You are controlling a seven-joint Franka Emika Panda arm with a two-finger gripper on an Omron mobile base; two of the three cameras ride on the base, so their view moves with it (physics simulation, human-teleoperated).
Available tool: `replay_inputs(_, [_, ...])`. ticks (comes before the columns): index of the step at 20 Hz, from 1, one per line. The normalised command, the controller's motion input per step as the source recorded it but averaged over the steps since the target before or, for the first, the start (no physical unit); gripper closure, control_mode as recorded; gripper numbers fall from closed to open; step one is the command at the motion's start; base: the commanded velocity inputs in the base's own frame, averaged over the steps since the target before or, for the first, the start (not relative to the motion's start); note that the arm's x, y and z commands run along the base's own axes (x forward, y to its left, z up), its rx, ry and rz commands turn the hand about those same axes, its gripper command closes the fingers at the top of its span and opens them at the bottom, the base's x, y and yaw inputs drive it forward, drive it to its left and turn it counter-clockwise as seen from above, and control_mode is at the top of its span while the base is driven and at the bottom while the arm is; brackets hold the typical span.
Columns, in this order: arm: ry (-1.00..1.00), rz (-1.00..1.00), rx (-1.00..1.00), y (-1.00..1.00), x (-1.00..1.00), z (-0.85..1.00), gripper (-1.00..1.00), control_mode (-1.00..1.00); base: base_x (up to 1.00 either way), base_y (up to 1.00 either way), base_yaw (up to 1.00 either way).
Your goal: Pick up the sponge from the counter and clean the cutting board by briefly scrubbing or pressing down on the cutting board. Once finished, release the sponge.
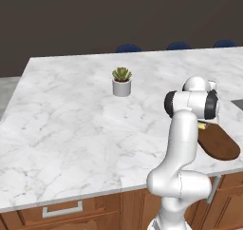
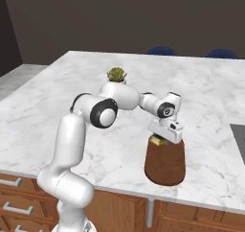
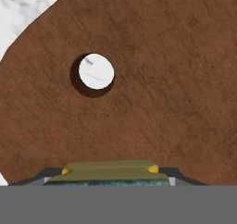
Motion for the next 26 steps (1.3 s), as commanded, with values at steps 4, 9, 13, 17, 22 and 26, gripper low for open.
replay_inputs(4, [0.0,0.0,-0.01,-0.72,-0.07,-0.26,1.0,-1.0,0.0,0.0,0.0])
replay_inputs(9, [0.0,0.0,-0.02,-0.43,-0.28,-0.34,1.0,-1.0,0.0,0.0,0.0])
replay_inputs(13, [0.0,0.0,-0.01,-0.07,-0.55,-0.34,1.0,-1.0,0.0,0.0,0.0])
replay_inputs(17, [0.0,0.0,0.0,-0.28,-0.55,-0.27,1.0,-1.0,0.0,0.0,0.0])
replay_inputs(22, [0.0,0.0,-0.01,-0.3,-0.7,-0.28,1.0,-1.0,0.0,0.0,0.0])
replay_inputs(26, [0.0,-0.02,0.0,0.0,-0.87,-0.41,1.0,-1.0,0.0,0.0,0.0])
